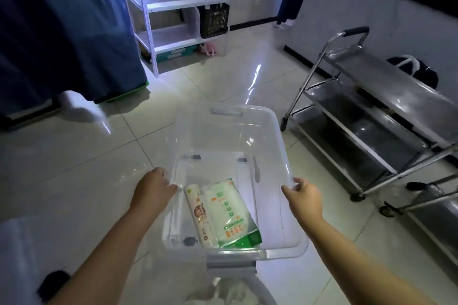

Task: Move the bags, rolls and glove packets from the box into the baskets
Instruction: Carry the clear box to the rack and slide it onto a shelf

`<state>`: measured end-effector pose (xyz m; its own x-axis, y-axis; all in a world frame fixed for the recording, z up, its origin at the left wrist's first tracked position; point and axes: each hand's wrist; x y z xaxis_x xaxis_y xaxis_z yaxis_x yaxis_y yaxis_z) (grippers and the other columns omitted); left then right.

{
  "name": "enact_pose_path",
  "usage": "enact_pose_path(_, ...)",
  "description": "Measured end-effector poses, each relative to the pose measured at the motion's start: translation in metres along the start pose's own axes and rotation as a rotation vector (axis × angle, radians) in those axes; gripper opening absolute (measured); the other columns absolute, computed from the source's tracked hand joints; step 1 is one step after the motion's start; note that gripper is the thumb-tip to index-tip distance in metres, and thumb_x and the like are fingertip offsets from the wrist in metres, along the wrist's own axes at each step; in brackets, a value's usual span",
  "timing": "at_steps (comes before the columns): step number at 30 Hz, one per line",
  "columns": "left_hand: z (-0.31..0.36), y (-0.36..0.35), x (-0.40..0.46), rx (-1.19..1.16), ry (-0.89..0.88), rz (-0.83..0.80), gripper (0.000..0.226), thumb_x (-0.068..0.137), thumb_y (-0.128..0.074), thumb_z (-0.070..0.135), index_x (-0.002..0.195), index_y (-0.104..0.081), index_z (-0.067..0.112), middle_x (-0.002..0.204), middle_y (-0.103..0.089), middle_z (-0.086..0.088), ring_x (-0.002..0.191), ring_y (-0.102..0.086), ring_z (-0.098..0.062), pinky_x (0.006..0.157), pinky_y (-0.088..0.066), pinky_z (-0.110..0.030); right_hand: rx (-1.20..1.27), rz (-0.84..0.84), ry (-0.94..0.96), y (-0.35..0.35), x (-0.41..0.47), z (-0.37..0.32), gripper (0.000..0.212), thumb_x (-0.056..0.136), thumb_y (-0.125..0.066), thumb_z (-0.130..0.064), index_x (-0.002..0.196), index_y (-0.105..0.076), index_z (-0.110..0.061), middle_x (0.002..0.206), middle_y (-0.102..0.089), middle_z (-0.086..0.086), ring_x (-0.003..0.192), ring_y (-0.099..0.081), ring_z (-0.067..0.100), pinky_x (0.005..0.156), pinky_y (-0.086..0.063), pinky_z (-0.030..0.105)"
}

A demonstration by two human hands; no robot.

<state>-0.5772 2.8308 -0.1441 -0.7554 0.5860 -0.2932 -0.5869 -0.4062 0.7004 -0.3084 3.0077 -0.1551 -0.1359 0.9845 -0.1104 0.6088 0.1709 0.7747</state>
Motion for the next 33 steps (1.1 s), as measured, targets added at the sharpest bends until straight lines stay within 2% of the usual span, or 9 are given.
enact_pose_path(6,0.056,-0.017,0.143,0.048,0.002,-0.011,0.022,0.077,-0.069,0.019,0.092,-0.055,0.010,0.083,-0.057,-0.001,0.071,-0.053,-0.018,0.055,-0.037,-0.026,-0.003,-0.022,0.023,-0.041,0.142,-0.049,0.038,0.078,-0.067,-0.019,0.115,-0.062,-0.007,0.055,-0.056,-0.002,0.049,-0.056,0.015,0.045,-0.047,0.030)
enact_pose_path(8,0.076,-0.020,0.192,0.053,0.016,-0.007,0.020,0.077,-0.068,0.019,0.089,-0.055,0.010,0.079,-0.055,0.000,0.069,-0.054,-0.017,0.055,-0.039,-0.026,0.019,-0.042,0.031,-0.057,0.194,-0.068,0.037,0.079,-0.067,-0.019,0.114,-0.062,-0.009,0.055,-0.057,0.001,0.050,-0.058,0.019,0.051,-0.054,0.038)
enact_pose_path(12,0.122,-0.015,0.285,0.034,0.047,0.031,0.016,0.073,-0.068,0.018,0.077,-0.053,0.013,0.072,-0.054,0.001,0.066,-0.053,-0.018,0.051,-0.035,-0.027,0.052,-0.102,0.047,-0.084,0.300,-0.120,0.037,0.079,-0.067,-0.019,0.114,-0.062,-0.008,0.055,-0.060,0.002,0.056,-0.061,0.024,0.062,-0.055,0.043)
enact_pose_path(15,0.149,-0.004,0.347,-0.038,0.104,0.087,0.018,0.071,-0.068,0.015,0.072,-0.050,0.016,0.071,-0.054,0.000,0.065,-0.052,-0.017,0.052,-0.035,-0.026,0.073,-0.134,0.061,-0.104,0.371,-0.166,0.037,0.079,-0.067,-0.019,0.115,-0.061,-0.009,0.057,-0.060,0.001,0.058,-0.061,0.022,0.062,-0.054,0.040)
enact_pose_path(20,0.174,0.014,0.437,-0.038,0.174,0.149,0.018,0.075,-0.068,0.018,0.082,-0.052,0.016,0.076,-0.054,0.002,0.064,-0.050,-0.011,0.048,-0.032,-0.024,0.051,-0.177,0.142,-0.140,0.465,-0.238,0.042,0.081,-0.068,-0.023,0.120,-0.059,-0.010,0.065,-0.058,-0.005,0.057,-0.052,0.004,0.051,-0.036,0.019)
enact_pose_path(25,0.199,0.023,0.573,-0.032,0.180,0.161,0.021,0.077,-0.068,0.018,0.092,-0.054,0.010,0.087,-0.059,-0.006,0.076,-0.056,-0.022,0.061,-0.040,-0.028,0.039,-0.215,0.174,-0.194,0.579,-0.312,0.040,0.080,-0.068,-0.020,0.118,-0.060,-0.009,0.074,-0.062,0.004,0.066,-0.059,0.019,0.065,-0.045,0.027)
enact_pose_path(27,0.209,0.027,0.630,-0.050,0.176,0.156,0.028,0.077,-0.069,0.019,0.100,-0.055,0.010,0.093,-0.060,-0.006,0.079,-0.056,-0.021,0.064,-0.040,-0.027,0.032,-0.193,0.174,-0.214,0.620,-0.339,0.039,0.080,-0.068,-0.019,0.116,-0.061,-0.008,0.072,-0.062,0.003,0.064,-0.059,0.019,0.064,-0.044,0.027)
enact_pose_path(29,0.221,0.033,0.688,-0.068,0.175,0.142,0.033,0.076,-0.070,0.020,0.104,-0.056,0.009,0.095,-0.062,-0.007,0.078,-0.054,-0.018,0.060,-0.037,-0.026,0.028,-0.185,0.156,-0.231,0.661,-0.370,0.036,0.080,-0.068,-0.018,0.114,-0.062,-0.009,0.066,-0.061,0.001,0.060,-0.057,0.017,0.059,-0.041,0.026)
enact_pose_path(33,0.250,0.048,0.796,-0.064,0.156,0.104,0.034,0.074,-0.070,0.020,0.104,-0.056,0.009,0.089,-0.060,-0.006,0.075,-0.052,-0.019,0.059,-0.036,-0.027,0.034,-0.187,0.136,-0.255,0.739,-0.427,0.031,0.081,-0.067,-0.018,0.111,-0.063,-0.010,0.062,-0.058,-0.004,0.055,-0.057,0.012,0.051,-0.041,0.024)
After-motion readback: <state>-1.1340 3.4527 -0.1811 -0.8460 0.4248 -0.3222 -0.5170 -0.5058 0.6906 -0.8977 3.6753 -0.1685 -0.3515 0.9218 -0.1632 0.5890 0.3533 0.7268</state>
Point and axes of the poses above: each hand's wrist, its own x-axis towards the middle knuckle, its own y-axis out of the back of the hand, z = x × y
